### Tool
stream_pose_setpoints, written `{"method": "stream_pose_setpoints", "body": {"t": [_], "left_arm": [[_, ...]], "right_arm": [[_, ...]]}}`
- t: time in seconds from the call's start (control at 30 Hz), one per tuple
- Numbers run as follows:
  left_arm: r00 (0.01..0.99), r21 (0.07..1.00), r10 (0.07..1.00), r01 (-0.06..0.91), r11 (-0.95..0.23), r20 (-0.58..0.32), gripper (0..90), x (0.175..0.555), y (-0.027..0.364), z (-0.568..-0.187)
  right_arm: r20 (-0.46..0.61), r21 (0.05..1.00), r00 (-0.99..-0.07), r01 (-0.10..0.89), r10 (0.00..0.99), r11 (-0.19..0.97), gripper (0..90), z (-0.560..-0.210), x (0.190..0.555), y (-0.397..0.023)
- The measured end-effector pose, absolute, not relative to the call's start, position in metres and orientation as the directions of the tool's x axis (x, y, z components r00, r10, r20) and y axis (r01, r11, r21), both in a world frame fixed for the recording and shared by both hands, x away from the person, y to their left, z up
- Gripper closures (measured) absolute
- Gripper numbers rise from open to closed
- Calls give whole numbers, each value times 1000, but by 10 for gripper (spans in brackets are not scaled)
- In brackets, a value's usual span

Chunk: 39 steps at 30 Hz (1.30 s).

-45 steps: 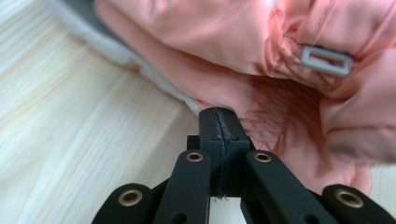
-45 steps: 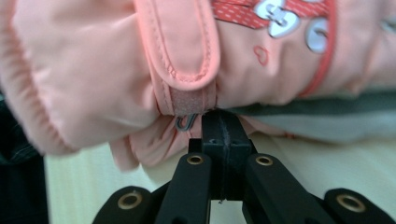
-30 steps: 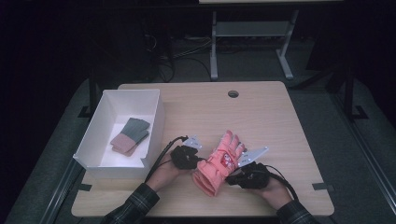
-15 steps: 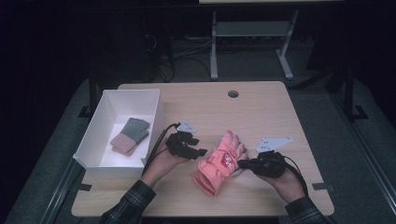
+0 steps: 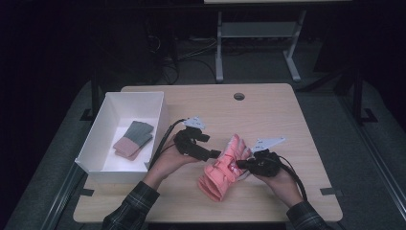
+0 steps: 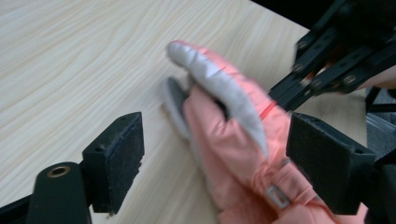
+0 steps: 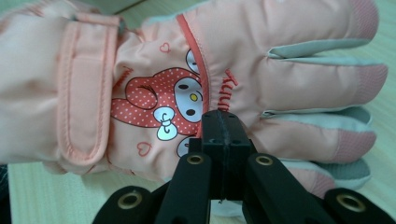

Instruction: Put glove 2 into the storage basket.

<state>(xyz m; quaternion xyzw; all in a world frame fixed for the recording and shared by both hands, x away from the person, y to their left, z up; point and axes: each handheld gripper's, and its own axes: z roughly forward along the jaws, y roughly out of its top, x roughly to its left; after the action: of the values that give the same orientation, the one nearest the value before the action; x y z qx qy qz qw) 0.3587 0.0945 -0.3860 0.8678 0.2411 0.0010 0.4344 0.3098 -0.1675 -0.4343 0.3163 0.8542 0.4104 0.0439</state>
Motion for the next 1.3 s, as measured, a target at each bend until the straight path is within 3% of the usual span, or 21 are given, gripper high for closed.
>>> {"method": "stream_pose_setpoints", "body": {"t": [0.4,0.77,0.83,1.3], "left_arm": [[892,710,397,422,-563,-215,143,359,67,-408],[860,646,402,504,-573,-314,129,370,66,-438],[840,621,400,542,-566,-368,130,372,66,-446],[799,564,356,596,-571,-484,145,377,62,-464]], "right_arm": [[144,695,-799,502,584,515,900,-446,312,-154],[130,688,-796,502,591,525,900,-451,312,-150],[133,686,-796,504,591,525,900,-452,312,-150],[116,685,-797,497,593,533,900,-454,312,-148]]}}
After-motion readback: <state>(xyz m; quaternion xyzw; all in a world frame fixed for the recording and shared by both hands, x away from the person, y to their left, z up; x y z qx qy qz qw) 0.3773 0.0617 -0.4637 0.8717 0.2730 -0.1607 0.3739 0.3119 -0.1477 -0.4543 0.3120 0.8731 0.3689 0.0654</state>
